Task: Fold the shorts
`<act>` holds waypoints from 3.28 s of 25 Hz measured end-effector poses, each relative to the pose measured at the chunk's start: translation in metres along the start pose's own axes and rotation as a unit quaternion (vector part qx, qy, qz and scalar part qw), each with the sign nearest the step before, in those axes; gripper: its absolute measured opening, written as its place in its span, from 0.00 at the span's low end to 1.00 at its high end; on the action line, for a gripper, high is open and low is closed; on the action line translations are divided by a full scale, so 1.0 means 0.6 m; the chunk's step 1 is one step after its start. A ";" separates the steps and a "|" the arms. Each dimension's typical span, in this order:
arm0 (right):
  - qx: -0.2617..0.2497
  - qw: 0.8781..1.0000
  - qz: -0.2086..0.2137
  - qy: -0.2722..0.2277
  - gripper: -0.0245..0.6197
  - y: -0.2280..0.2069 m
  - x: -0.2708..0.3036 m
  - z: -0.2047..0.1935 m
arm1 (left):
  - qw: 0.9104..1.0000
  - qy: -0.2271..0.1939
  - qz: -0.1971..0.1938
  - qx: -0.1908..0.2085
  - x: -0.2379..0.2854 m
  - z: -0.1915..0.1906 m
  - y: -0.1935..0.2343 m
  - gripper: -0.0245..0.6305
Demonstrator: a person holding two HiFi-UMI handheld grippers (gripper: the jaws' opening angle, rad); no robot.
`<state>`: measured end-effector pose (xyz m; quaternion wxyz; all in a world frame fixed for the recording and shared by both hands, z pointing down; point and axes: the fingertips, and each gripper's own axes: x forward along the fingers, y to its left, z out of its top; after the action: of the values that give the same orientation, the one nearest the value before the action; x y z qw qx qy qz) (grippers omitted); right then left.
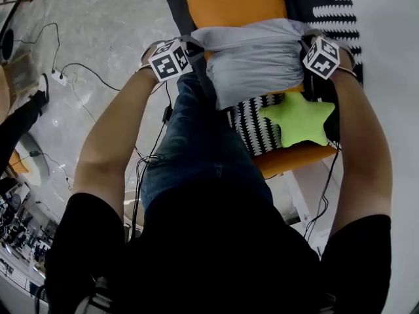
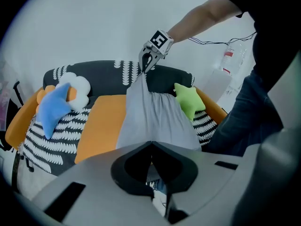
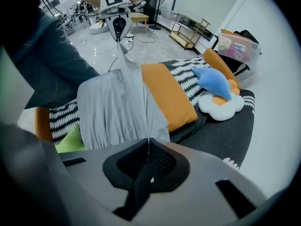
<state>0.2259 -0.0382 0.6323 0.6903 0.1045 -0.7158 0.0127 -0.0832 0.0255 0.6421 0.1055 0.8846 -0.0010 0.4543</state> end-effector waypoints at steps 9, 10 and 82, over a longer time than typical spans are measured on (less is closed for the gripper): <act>0.011 1.000 0.006 0.016 0.06 0.057 -0.025 -0.023 | 0.999 -0.013 -0.041 0.010 -0.004 0.012 -0.093 0.06; 0.012 1.000 0.008 0.017 0.06 0.063 -0.025 -0.022 | 0.999 -0.012 -0.046 0.011 -0.006 0.010 -0.103 0.07; 0.503 0.857 0.013 -0.115 0.27 0.339 -0.086 -0.136 | 0.995 0.047 -0.076 -0.032 -0.027 0.060 -0.200 0.19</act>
<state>0.2735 0.1805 0.6109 0.4566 0.4292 -0.6871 0.3677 -0.0522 0.1347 0.5865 0.1678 0.8558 0.0571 0.4860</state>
